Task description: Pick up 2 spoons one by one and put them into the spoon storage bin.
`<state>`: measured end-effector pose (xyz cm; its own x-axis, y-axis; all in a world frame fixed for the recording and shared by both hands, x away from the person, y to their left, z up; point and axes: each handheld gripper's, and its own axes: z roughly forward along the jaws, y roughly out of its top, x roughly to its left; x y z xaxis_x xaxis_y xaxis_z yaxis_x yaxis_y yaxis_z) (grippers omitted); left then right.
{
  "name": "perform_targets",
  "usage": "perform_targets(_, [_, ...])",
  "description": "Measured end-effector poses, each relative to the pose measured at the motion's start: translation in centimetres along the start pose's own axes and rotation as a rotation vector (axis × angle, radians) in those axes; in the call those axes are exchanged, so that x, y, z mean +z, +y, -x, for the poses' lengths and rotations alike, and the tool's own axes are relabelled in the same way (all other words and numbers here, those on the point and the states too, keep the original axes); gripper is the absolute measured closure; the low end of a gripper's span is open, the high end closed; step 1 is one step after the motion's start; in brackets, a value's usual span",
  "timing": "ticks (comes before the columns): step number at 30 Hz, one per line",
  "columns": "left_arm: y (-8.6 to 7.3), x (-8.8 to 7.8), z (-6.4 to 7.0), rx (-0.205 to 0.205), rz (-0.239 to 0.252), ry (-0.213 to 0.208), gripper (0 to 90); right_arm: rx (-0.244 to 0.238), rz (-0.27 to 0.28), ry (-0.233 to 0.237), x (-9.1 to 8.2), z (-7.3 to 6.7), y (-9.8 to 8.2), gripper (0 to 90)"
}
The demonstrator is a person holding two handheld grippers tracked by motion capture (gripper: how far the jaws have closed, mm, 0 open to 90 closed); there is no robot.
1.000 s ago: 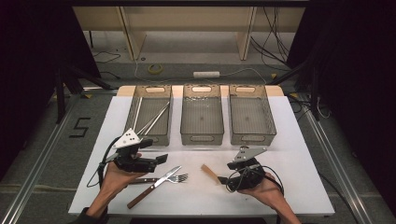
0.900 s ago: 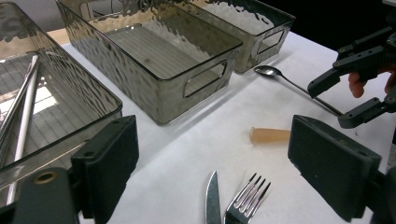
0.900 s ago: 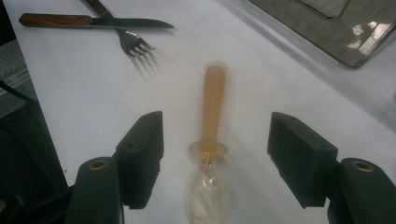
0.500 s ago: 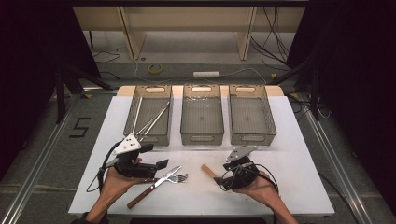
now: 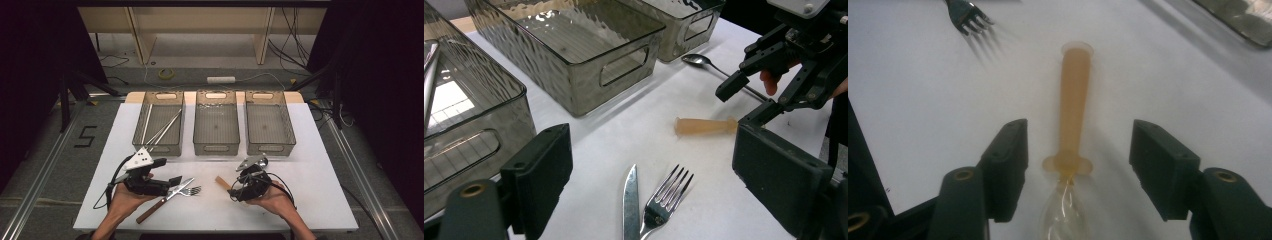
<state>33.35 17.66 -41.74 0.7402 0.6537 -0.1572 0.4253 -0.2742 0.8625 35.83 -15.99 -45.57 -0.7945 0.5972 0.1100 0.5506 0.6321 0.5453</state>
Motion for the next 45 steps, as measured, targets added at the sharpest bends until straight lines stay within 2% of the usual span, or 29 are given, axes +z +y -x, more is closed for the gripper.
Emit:
perform_targets(7, [-0.2, -0.1, 0.1, -0.005, 0.002, 0.001, 15.9, 0.005, -0.038, 0.004, 0.3, -0.2, 0.1, 51.5])
perform_targets(18, [-0.4, -0.1, 0.0, -0.006, -0.009, -0.005, 16.0, -0.014, -0.075, 0.005, 1.5, -0.4, 0.2, 62.7])
perform_targets(25, [-0.4, 0.0, 0.2, -0.003, -0.011, -0.011, 16.0, -0.032, -0.092, -0.024, 1.9, -1.0, 0.2, 64.5])
perform_targets(30, [-0.4, 0.0, 0.1, -0.006, -0.007, -0.010, 16.1, -0.030, -0.092, -0.024, 1.9, -1.0, 0.2, 65.7])
perform_targets(41, [-0.5, 0.0, 0.1, -0.004, -0.012, -0.011, 16.3, -0.010, -0.095, 0.011, 1.8, -0.6, 0.3, 67.9])
perform_targets(45, [-0.5, 0.0, 0.1, -0.008, -0.008, -0.011, 16.4, -0.021, -0.091, 0.016, 1.7, -0.6, 0.4, 68.7])
